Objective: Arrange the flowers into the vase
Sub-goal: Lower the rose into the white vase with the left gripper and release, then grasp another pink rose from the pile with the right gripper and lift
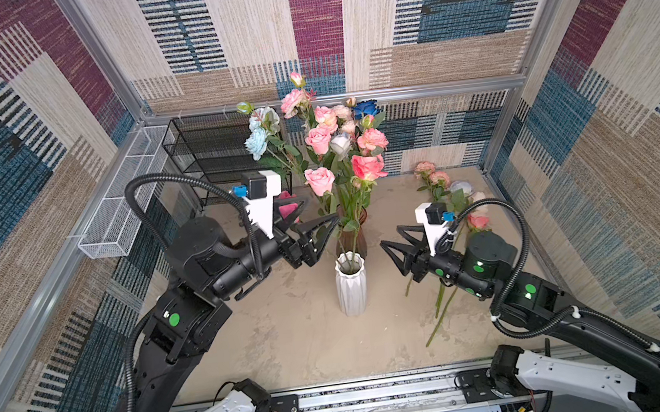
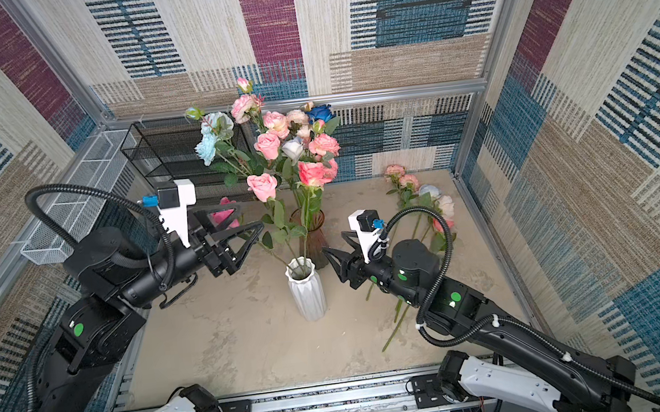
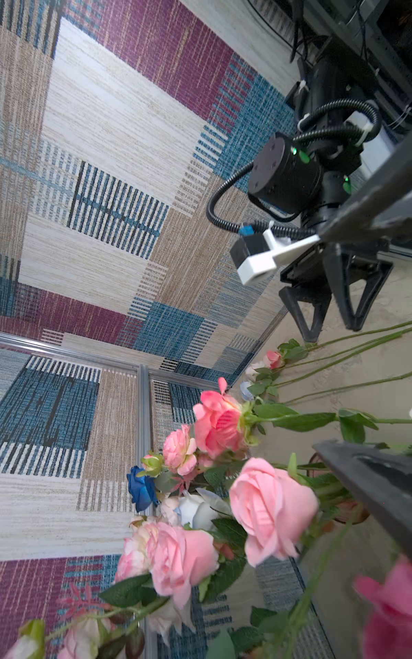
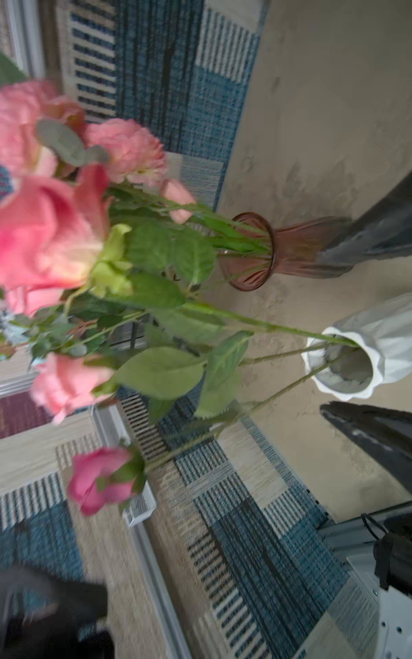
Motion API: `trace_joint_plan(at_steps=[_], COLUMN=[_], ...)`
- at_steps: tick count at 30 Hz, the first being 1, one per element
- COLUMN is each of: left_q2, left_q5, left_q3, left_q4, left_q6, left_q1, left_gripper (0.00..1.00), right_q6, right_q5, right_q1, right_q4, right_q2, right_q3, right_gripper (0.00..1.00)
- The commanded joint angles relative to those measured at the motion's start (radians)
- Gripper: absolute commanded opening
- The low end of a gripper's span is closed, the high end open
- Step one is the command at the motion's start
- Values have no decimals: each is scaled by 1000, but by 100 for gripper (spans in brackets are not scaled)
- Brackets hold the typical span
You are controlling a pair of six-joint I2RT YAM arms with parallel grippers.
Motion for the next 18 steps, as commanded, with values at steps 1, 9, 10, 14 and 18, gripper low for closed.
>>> trace_joint_plan(at_steps=[1,9,10,14,18], left_q2=[-103,-363,-387,-476,-525], left_q5=[-127,-320,-331,-356,-374], left_q3=[-117,-409,-439,-556,-621], left_q4=[98,107,105,109,96], left_q6=[-17,-33,-40,-60,-79], left_q1=[1,1,1,1,2], left_gripper=[93,99,99,100,99], right_q6=[91,204,216,256,283], right_q5=[-24,-136,-136,-122,-86], right_q1=[-99,-461,-491,-611,-675], right_q4=[-16,-19,-6,50,71], right_q2=[41,339,384,577,746], right_q3=[-28,-30,-33,-13,67], right_gripper=[60,57,57,56,54])
